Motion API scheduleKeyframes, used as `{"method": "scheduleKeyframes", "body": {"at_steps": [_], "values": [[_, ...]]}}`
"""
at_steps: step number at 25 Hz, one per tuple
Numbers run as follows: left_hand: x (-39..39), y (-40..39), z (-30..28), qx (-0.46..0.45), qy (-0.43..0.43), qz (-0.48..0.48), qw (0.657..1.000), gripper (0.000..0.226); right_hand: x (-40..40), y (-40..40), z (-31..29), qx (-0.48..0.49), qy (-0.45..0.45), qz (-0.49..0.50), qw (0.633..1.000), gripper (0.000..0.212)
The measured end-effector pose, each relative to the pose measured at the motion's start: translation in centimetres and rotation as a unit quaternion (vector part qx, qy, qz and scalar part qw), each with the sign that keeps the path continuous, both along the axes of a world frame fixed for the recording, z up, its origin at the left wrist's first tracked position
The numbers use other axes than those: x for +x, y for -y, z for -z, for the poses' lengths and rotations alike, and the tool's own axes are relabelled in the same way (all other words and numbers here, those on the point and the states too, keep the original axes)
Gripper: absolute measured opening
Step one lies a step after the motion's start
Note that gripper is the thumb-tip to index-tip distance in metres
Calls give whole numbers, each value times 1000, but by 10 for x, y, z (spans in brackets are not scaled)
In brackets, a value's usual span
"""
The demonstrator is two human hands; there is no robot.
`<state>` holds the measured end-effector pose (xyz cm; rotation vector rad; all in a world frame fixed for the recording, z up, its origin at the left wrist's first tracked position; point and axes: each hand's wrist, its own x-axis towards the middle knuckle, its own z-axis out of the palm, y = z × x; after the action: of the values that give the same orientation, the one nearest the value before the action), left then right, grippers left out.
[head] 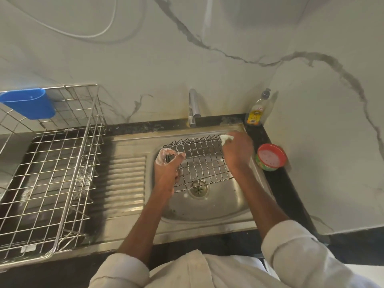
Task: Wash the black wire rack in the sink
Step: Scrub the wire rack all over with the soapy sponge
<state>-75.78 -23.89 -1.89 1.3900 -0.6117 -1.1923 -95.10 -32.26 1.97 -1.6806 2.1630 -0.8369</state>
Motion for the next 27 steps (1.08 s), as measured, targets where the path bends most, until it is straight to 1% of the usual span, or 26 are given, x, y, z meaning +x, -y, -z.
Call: {"method": "scheduleKeyframes", "body": {"at_steps": [1, 2, 3, 5, 6, 7, 8, 10, 11, 13, 14, 15, 16, 17, 18, 19, 20, 22, 23, 24, 25, 26, 27], "values": [[0, 0, -1, -7, 9, 4, 1000, 23, 1, 4, -1, 8, -14, 20, 1000, 35], [0, 1, -2, -11, 18, 6, 1000, 24, 10, 1, -2, 6, -15, 2, 1000, 34], [0, 2, -3, -13, 28, 5, 1000, 25, 27, -9, -5, -8, 3, -46, 999, 32], [0, 2, -4, -24, 37, 7, 999, 25, 58, -38, -1, -33, 53, -167, 984, 31], [1, 0, -3, -24, 39, 8, 999, 26, 61, -45, 3, -44, 64, -186, 979, 33], [3, -2, -3, -22, 41, 8, 999, 26, 53, -43, 2, -48, 57, -163, 984, 35], [8, -5, 0, -20, 38, 7, 999, 26, 39, -36, 2, -29, 44, -105, 993, 37], [18, -11, 7, -10, 34, 7, 999, 26, 4, -16, 1, 43, 13, -12, 999, 33], [22, -13, 11, -9, 26, 6, 1000, 26, -10, -8, 1, 65, 22, 5, 998, 31], [28, -16, 19, -15, 7, -9, 1000, 25, -20, -3, -4, 100, 103, 17, 990, 38], [30, -18, 21, -18, -6, -17, 1000, 25, -20, -2, -3, 118, 173, 24, 977, 40], [30, -20, 21, -25, -16, -25, 999, 24, -18, -3, -5, 140, 261, 31, 955, 36], [32, -21, 22, -38, -18, -31, 999, 25, -15, -4, -8, 162, 351, 36, 922, 31], [32, -22, 22, -48, -18, -37, 998, 24, -14, -6, -11, 170, 415, 42, 893, 27], [32, -22, 23, -54, -16, -38, 998, 20, -14, -6, -14, 168, 452, 40, 875, 26], [34, -23, 25, -49, -12, -43, 998, 13, -15, -7, -15, 161, 466, 37, 869, 25], [36, -23, 32, -28, -12, -40, 999, 20, -15, -8, -17, 152, 474, 27, 867, 24], [38, -22, 54, 30, -36, -9, 999, 50, -14, -12, -22, 128, 479, -11, 868, 22], [39, -22, 60, 44, -46, 3, 998, 53, -12, -14, -27, 120, 479, -34, 869, 20], [38, -23, 59, 60, -59, -8, 996, 43, -11, -16, -31, 113, 467, -56, 875, 18], [39, -21, 59, 64, -86, -25, 994, 26, -10, -19, -37, 101, 438, -76, 890, 17], [39, -21, 52, 65, -92, -59, 992, 14, -8, -20, -40, 85, 407, -90, 905, 16], [42, -18, 51, 57, -82, -107, 989, 11, -6, -22, -41, 67, 377, -110, 917, 14]]}}
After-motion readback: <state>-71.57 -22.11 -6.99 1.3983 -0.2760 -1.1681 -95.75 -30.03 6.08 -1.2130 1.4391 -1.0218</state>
